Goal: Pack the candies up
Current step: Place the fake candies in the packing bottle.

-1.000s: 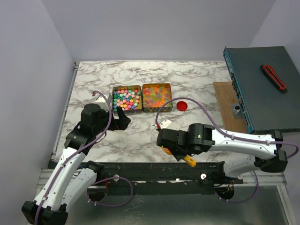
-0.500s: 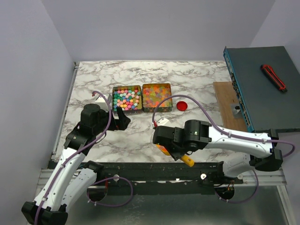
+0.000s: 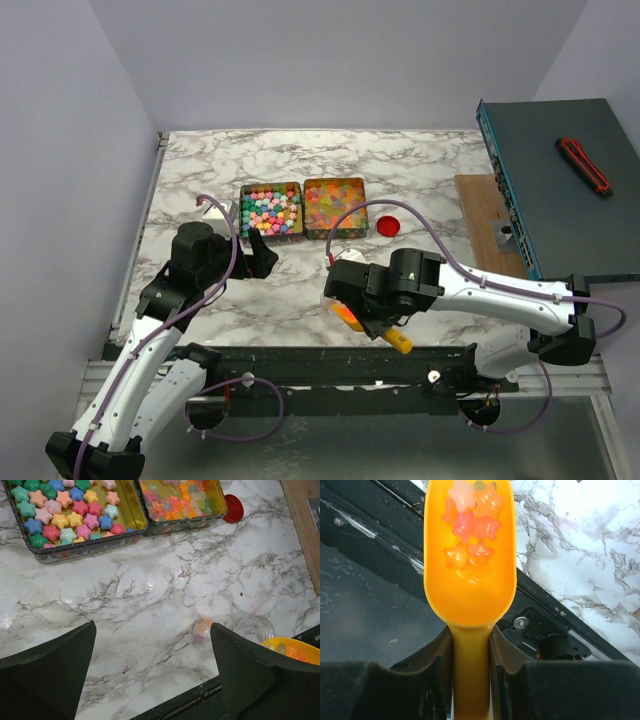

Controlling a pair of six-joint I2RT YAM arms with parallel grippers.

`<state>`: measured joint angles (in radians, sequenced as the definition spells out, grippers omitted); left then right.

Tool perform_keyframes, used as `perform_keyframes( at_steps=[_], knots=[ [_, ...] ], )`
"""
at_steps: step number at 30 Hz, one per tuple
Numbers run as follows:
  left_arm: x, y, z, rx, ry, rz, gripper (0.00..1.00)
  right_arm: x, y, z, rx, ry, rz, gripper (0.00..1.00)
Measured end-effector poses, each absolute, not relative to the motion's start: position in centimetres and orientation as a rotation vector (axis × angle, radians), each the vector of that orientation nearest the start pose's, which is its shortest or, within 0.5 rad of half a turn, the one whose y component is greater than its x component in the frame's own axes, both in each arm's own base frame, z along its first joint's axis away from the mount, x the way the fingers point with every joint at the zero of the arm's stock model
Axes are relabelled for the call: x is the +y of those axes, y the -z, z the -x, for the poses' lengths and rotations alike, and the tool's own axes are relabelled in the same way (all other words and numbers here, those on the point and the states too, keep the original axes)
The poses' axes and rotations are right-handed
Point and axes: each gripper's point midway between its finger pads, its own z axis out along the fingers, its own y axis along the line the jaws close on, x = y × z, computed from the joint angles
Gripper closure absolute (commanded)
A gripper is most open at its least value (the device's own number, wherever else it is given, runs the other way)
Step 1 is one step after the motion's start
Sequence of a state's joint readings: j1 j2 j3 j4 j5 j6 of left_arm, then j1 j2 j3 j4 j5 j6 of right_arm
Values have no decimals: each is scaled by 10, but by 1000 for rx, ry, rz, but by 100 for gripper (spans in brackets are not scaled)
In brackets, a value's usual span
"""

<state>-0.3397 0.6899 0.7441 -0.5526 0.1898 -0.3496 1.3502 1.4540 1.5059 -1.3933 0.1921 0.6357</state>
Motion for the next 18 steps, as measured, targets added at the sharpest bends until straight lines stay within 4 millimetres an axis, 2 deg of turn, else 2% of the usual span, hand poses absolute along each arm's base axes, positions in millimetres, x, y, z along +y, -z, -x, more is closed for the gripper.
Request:
perform_keyframes(
  at_steps=[18],
  knots=[
    [-128,-204,-220,2114,612,-113,1,251,-203,-67,2772,-221,875,99]
  ],
)
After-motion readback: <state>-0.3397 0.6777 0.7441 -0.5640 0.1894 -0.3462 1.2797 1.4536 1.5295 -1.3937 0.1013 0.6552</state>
